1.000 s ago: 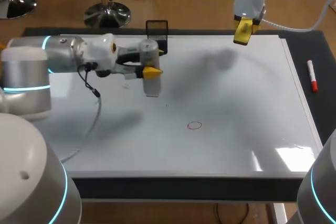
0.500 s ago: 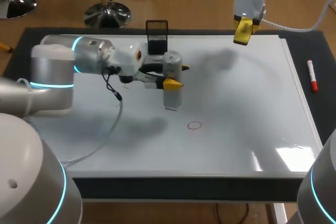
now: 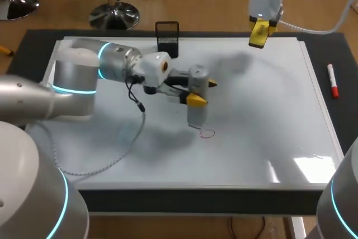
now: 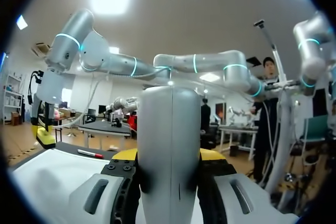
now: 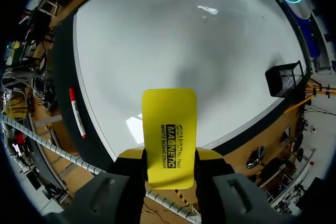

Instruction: Pick up the inspection probe, press it on each red-marked spot on the whiteboard one by one, put down the probe, pick up the eraser, and wipe off all the red marks.

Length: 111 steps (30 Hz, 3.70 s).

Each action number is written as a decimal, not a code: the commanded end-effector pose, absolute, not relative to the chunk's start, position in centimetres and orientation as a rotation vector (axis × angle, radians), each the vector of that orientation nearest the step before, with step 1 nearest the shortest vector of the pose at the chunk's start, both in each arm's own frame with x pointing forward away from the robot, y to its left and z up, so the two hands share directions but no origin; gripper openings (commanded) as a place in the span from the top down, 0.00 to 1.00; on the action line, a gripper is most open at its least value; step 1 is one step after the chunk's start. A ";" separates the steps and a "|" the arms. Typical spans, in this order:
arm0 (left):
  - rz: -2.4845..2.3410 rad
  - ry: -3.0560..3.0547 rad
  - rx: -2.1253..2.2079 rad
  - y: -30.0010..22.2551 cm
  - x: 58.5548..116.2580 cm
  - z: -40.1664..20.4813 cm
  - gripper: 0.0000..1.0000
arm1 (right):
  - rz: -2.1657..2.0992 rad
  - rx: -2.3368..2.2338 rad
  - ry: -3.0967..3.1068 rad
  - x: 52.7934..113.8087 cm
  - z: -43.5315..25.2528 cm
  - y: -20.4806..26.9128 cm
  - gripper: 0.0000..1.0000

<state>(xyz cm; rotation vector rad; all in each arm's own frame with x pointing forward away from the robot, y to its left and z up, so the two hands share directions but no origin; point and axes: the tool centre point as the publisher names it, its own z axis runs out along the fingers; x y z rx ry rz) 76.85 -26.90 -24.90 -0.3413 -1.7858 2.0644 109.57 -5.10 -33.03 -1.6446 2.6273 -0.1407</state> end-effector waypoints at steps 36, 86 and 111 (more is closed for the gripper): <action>1.941 -1.674 -0.500 -29.9 75.4 -29.3 1.00 | -0.146 -1.649 2.629 109.6 -32.9 -5.1 1.00; 1.960 -1.647 -0.499 -29.5 75.5 -29.1 1.00 | -0.146 -1.649 2.629 109.6 -32.9 -5.1 1.00; 2.205 -1.933 -0.385 -21.0 85.7 -22.6 1.00 | -0.146 -1.649 2.629 109.6 -32.9 -5.1 1.00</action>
